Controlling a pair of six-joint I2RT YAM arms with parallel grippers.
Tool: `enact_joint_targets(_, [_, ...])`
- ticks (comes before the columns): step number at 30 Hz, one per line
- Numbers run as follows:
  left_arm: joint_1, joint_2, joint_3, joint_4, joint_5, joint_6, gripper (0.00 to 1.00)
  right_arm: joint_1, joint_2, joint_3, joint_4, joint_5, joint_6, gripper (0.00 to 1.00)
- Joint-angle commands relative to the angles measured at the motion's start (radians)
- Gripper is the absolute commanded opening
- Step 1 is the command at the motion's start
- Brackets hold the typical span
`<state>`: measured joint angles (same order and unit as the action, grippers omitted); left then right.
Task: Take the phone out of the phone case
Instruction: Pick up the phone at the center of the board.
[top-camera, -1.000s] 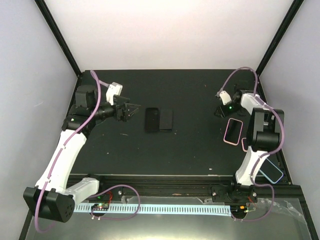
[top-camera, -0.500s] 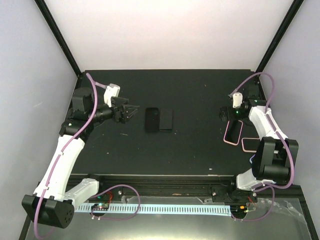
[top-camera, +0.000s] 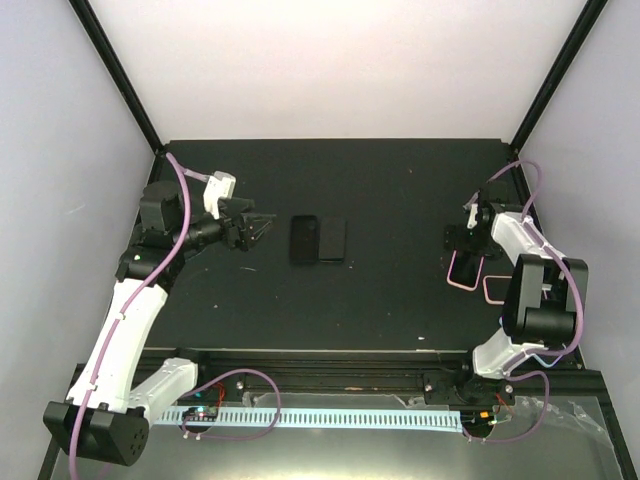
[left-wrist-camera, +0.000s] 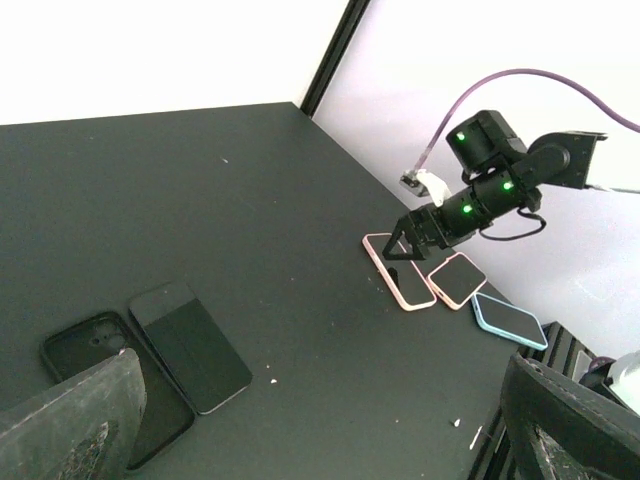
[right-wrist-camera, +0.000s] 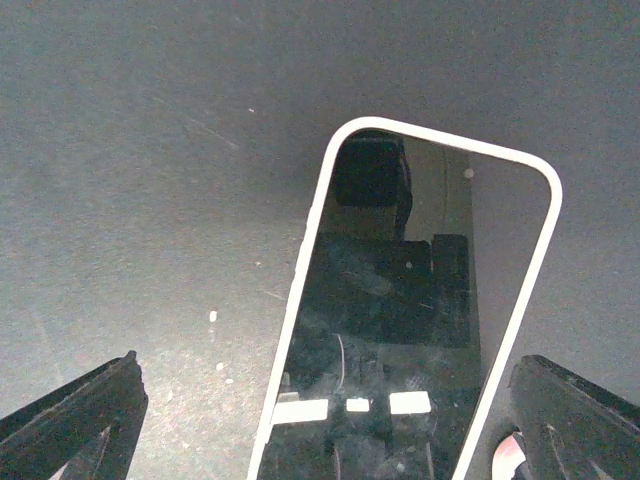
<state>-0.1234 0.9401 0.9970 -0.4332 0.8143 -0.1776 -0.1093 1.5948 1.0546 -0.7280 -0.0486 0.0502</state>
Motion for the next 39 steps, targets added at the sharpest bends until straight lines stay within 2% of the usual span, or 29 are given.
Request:
enact_joint_targets(1, [0.010,-0.008,0.004,0.031,0.000,-0.011,0.99,-0.019,0.052,-0.003,0.024,0.040,0.044,1.00])
enact_joint_targets(17, [0.013,0.011,0.003,0.037,0.000,-0.014,0.99,-0.039,0.187,-0.003,0.070,0.053,0.055,0.99])
enact_joint_targets(28, [0.021,0.002,-0.004,0.035,-0.003,-0.014,0.99,-0.024,0.212,-0.006,0.072,0.006,0.015,0.76])
enact_joint_targets(39, [0.022,0.003,-0.001,0.020,-0.003,0.004,0.99,0.143,0.103,-0.053,0.137,0.073,-0.123,0.62])
